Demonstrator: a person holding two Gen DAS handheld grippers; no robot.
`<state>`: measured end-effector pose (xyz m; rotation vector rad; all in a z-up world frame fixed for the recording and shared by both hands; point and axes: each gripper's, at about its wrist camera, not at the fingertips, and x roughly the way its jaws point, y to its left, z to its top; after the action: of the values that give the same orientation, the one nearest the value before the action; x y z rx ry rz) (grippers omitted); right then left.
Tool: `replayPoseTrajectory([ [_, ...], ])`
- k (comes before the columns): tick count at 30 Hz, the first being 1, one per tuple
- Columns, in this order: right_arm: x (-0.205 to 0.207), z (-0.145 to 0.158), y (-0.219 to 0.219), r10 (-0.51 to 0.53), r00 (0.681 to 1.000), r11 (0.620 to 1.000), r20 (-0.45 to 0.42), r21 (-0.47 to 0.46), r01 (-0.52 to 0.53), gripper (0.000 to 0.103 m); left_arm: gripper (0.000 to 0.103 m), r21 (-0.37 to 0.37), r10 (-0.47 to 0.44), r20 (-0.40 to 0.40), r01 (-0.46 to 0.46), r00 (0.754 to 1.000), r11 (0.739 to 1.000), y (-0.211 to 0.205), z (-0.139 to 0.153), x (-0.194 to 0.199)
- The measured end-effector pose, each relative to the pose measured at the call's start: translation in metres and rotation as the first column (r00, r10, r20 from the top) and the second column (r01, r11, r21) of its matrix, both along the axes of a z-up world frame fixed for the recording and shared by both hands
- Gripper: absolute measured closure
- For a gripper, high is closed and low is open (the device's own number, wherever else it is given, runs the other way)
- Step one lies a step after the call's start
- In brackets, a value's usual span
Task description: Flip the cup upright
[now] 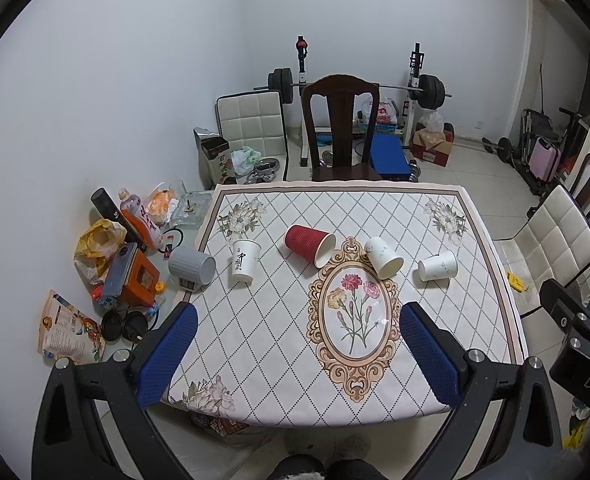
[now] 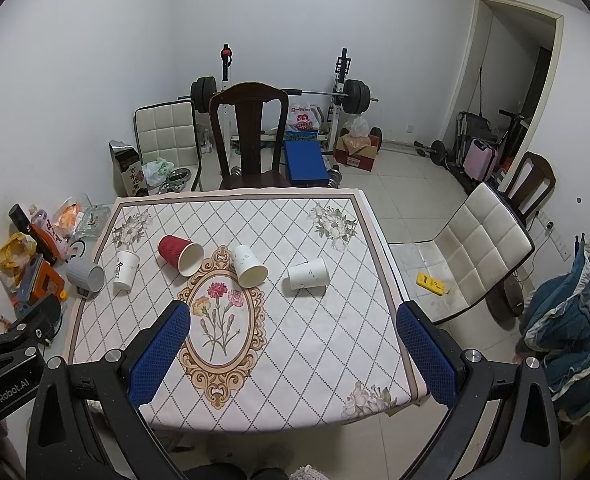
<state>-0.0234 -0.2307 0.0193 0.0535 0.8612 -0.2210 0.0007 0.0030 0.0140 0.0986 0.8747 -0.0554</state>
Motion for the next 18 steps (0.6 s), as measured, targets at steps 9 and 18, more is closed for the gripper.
replayPoseTrajectory([
  [9,-0.0007,-0.0005,0.0010,0.002,1.000,1.000,0.001,0.000,-0.002,0.000,0.000,0.001,0.001,0.001,-0.001,1.000,1.000,-0.0007,-0.0003,-0.0006],
  [18,-0.0031,0.0035,0.0064,0.005,1.000,1.000,0.001,-0.002,-0.005,0.000,0.000,0.001,0.001,0.005,-0.001,1.000,1.000,-0.0009,0.0013,-0.0009],
])
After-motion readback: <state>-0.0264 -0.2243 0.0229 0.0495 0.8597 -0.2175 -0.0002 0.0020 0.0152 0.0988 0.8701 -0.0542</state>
